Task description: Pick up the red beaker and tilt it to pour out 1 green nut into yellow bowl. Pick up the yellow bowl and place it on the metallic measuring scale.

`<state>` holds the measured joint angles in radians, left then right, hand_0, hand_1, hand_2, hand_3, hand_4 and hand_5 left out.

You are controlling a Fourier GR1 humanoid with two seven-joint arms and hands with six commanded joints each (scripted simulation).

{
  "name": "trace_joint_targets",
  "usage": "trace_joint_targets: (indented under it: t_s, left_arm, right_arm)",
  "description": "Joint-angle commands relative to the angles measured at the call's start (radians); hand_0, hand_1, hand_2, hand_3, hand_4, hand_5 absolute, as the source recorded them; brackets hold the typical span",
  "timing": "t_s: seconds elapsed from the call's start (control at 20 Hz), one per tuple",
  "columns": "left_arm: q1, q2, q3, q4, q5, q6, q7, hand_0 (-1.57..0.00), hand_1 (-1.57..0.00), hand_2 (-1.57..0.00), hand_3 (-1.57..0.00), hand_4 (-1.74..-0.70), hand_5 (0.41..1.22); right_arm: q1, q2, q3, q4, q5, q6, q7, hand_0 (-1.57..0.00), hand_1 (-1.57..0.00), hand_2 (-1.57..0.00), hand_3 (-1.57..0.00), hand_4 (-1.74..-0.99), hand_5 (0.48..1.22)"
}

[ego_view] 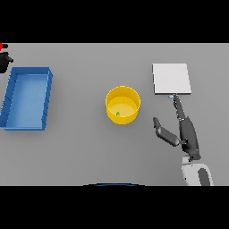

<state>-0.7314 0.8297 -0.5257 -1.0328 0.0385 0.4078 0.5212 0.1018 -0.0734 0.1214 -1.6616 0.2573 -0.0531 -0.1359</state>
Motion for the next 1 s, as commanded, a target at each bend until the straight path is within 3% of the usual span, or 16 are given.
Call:
trace_joint_targets:
  t_s: [0.0, 0.25, 0.35, 0.45, 0.5, 0.55, 0.6, 0.65, 0.75, 0.85, 0.95]
  left_arm:
    - [0.029, 0.002, -0.008, -0.028, 0.005, 0.028, 0.019, -1.57, -1.57, -1.57, -1.45, -1.74, 1.221]
    - [0.112, 0.001, -0.037, -0.083, 0.053, 0.100, 0.052, -1.57, -1.57, -1.57, -1.52, -1.74, 1.199]
    - [0.131, 0.004, -0.066, -0.107, 0.055, 0.132, 0.078, -1.57, -1.57, -1.57, -1.54, -1.74, 1.117]
    - [0.137, 0.012, -0.097, -0.102, 0.057, 0.136, 0.088, -1.57, -1.57, -1.57, -1.55, -1.74, 0.967]
    - [0.141, 0.019, -0.113, -0.105, 0.058, 0.129, 0.088, -1.57, -1.57, -1.57, -1.55, -1.67, 0.908]
    - [0.137, 0.038, -0.127, -0.120, 0.075, 0.091, 0.088, -1.57, -1.57, -1.57, -1.50, -1.53, 0.865]
    - [0.146, 0.048, -0.129, -0.141, 0.094, 0.051, 0.083, -1.56, -1.45, -1.43, -1.36, -1.37, 0.830]
    - [0.166, 0.061, -0.130, -0.161, 0.127, 0.010, 0.075, -1.46, -1.18, -1.19, -1.13, -1.23, 0.803]
    - [0.170, 0.090, -0.135, -0.198, 0.168, -0.071, 0.088, -0.93, -0.76, -0.77, -0.72, -1.03, 0.758]
    - [0.163, 0.113, -0.136, -0.215, 0.187, -0.129, 0.082, -0.60, -0.48, -0.49, -0.46, -0.92, 0.723]
    - [0.164, 0.115, -0.130, -0.214, 0.208, -0.157, 0.077, -0.38, -0.31, -0.31, -0.30, -0.85, 0.698]
  right_arm:
    - [0.005, 0.006, 0.002, -0.015, -0.003, -0.002, 0.000, 0.00, 0.00, 0.00, 0.00, -1.217, 0.664]
    - [-0.009, -0.006, -0.005, 0.000, -0.007, 0.005, 0.008, 0.00, 0.00, 0.00, 0.00, -1.216, 0.667]
    - [-0.006, 0.000, 0.002, 0.007, 0.003, 0.000, 0.001, 0.00, 0.00, 0.00, 0.00, -1.207, 0.665]
    - [0.008, -0.004, 0.000, -0.002, -0.005, 0.007, -0.016, 0.00, 0.00, 0.00, 0.00, -1.205, 0.664]
    - [0.004, -0.006, -0.002, -0.002, -0.003, 0.003, -0.018, 0.00, 0.00, 0.00, 0.00, -1.202, 0.667]
    - [-0.001, -0.002, -0.002, 0.003, -0.004, 0.001, -0.007, 0.00, 0.00, 0.00, 0.00, -1.197, 0.664]
    - [-0.005, -0.001, -0.004, -0.002, -0.010, 0.003, 0.001, 0.00, 0.00, 0.00, 0.00, -1.192, 0.663]
    - [0.005, 0.003, 0.001, -0.009, -0.009, 0.002, -0.014, 0.00, 0.00, 0.00, 0.00, -1.188, 0.663]
    - [0.003, -0.002, 0.002, -0.016, -0.005, 0.003, -0.005, 0.00, 0.00, 0.00, 0.00, -1.185, 0.665]
    - [0.008, 0.000, 0.006, -0.012, 0.009, -0.005, 0.006, 0.00, 0.00, 0.00, 0.00, -1.182, 0.667]
    - [0.011, -0.003, -0.001, -0.005, -0.003, 0.001, 0.005, 0.00, 0.00, 0.00, 0.00, -1.187, 0.667]
